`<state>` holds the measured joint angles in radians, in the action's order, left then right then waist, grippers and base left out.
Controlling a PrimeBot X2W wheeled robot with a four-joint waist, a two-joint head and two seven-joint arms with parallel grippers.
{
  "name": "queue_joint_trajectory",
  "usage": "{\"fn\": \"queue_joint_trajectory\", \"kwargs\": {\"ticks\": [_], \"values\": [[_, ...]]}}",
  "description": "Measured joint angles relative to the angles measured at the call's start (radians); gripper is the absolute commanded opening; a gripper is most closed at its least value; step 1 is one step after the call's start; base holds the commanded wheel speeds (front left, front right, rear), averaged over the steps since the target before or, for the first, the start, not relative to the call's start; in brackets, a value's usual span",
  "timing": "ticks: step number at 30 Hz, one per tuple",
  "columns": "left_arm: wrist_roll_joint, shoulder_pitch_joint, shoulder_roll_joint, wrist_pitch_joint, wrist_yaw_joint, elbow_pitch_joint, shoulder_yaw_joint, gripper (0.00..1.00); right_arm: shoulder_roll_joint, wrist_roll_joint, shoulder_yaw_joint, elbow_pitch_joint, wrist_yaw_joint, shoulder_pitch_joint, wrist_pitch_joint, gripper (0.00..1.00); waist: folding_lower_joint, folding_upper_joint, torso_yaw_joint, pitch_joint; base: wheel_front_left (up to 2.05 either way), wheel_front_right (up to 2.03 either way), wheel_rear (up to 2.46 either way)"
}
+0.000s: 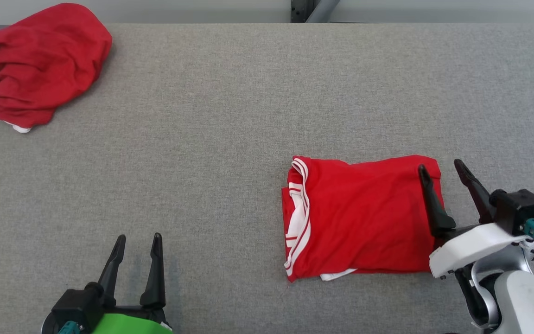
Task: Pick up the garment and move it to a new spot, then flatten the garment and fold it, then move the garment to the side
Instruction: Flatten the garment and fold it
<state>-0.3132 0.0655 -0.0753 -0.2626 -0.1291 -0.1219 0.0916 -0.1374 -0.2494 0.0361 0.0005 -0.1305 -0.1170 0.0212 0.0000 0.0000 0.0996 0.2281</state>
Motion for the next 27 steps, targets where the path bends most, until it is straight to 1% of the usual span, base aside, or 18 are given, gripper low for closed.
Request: {"fn": "queue_joint_trajectory", "kwargs": {"ticks": [4, 7, 9, 10, 11, 12, 15, 19, 23, 27], "values": [[-0.002, 0.001, 0.008, 0.0, 0.0, 0.001, 0.001, 1.0, -0.005, 0.13, -0.023, 0.104, 0.0, 0.011, -0.231, 1.0, 0.0, 0.0, 0.006, -0.015, 0.0, 0.0, 0.0], [-0.001, 0.006, 0.013, 0.0, 0.0, 0.001, -0.006, 1.0, 0.029, 0.18, -0.051, 0.191, 0.0, 0.019, -0.277, 1.0, 0.0, 0.0, 0.01, -0.027, 0.0, 0.0, 0.0], [0.005, 0.009, 0.015, 0.0, 0.0, 0.0, -0.008, 1.0, 0.045, 0.214, -0.063, 0.208, 0.0, 0.012, -0.281, 0.99, 0.0, 0.0, 0.011, -0.03, 0.0, 0.0, 0.0], [0.005, 0.009, 0.016, 0.0, 0.0, 0.0, -0.008, 1.0, 0.055, 0.222, -0.072, 0.204, 0.0, 0.0, -0.283, 0.45, 0.0, 0.0, 0.01, -0.028, 0.0, 0.0, 0.0], [0.005, 0.008, 0.017, 0.0, 0.0, 0.0, -0.007, 1.0, 0.061, 0.231, -0.071, 0.2, 0.0, -0.013, -0.283, 0.24, 0.0, 0.0, 0.01, -0.024, 0.0, 0.0, 0.0], [0.005, 0.005, 0.018, 0.0, 0.0, 0.001, -0.004, 1.0, 0.068, 0.24, -0.072, 0.198, 0.0, -0.024, -0.283, 0.0, 0.0, 0.0, 0.011, -0.02, 0.0, 0.0, 0.0], [0.005, -0.013, 0.02, 0.0, 0.0, 0.002, 0.013, 1.0, 0.081, 0.251, -0.061, 0.205, 0.0, -0.053, -0.283, 0.0, 0.0, 0.0, 0.019, -0.001, 0.0, 0.0, 0.0], [0.004, -0.042, 0.021, 0.0, 0.0, 0.0, 0.019, 1.0, 0.087, 0.274, -0.041, 0.293, 0.0, -0.091, -0.284, 0.0, 0.0, 0.0, 0.041, 0.028, 0.0, 0.0, 0.0], [0.001, -0.063, 0.022, 0.0, 0.0, 0.0, 0.027, 1.0, 0.087, 0.267, 0.028, 0.358, 0.0, -0.13, -0.284, 0.0, 0.0, 0.0, 0.072, 0.056, 0.0, 0.0, 0.0], [0.002, -0.065, 0.022, 0.0, 0.0, -0.003, 0.025, 1.0, 0.09, 0.229, 0.107, 0.388, 0.0, -0.161, -0.284, 0.0, 0.0, 0.0, 0.101, 0.083, 0.0, 0.0, 0.0]]}}
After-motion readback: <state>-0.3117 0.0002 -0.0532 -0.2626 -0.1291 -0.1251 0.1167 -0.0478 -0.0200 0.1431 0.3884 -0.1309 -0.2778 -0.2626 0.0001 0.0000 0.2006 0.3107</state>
